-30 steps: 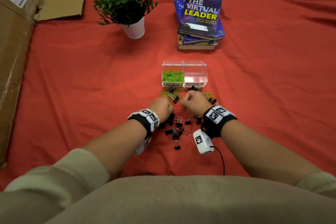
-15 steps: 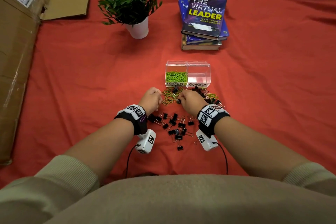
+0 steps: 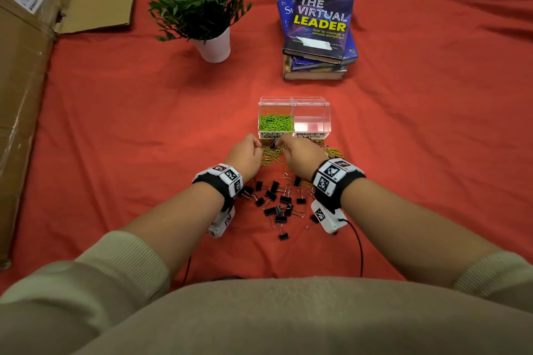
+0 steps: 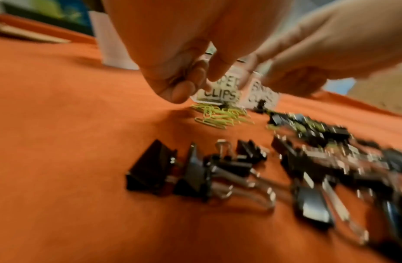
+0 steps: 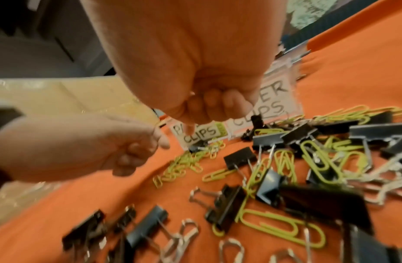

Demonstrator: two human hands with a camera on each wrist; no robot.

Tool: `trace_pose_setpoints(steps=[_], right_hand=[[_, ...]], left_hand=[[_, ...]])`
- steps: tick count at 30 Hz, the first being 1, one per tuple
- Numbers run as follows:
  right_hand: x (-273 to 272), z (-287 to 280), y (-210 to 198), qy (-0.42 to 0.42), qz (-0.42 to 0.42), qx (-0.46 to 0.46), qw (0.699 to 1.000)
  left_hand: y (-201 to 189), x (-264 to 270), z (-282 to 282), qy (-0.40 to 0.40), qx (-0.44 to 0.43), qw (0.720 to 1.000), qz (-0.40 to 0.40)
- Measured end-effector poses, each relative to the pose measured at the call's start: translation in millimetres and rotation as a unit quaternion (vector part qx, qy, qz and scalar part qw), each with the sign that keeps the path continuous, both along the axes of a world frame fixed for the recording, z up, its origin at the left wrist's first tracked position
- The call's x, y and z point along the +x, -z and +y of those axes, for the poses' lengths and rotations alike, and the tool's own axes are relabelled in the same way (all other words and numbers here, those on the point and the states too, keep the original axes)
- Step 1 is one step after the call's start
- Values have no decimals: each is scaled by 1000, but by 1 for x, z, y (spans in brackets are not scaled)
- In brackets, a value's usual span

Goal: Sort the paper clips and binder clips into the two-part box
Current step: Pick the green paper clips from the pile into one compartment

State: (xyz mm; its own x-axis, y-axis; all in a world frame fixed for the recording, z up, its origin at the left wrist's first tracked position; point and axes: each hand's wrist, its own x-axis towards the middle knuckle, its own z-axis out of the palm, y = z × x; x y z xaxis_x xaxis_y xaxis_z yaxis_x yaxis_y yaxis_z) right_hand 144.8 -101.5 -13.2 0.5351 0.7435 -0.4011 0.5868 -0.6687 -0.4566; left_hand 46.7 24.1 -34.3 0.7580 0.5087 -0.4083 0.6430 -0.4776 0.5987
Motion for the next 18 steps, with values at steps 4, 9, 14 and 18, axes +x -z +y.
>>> trace_pose_setpoints(steps=[4,9,14,18], right_hand=[[-7,5,6,-74,-75,-80,991],[-8,-10,9,-62,-97,-107,988],[-6,-27,7,-45,-108,-95,989],[-10,-12,7,-76,-90,-67,991]], left_hand=[[1,-7,-5,111,96,988,53],[12,-12,-4,160,130,975,81],[15,-14,-3,145,125,979,62],[15,-13,-6,145,133,979,49]])
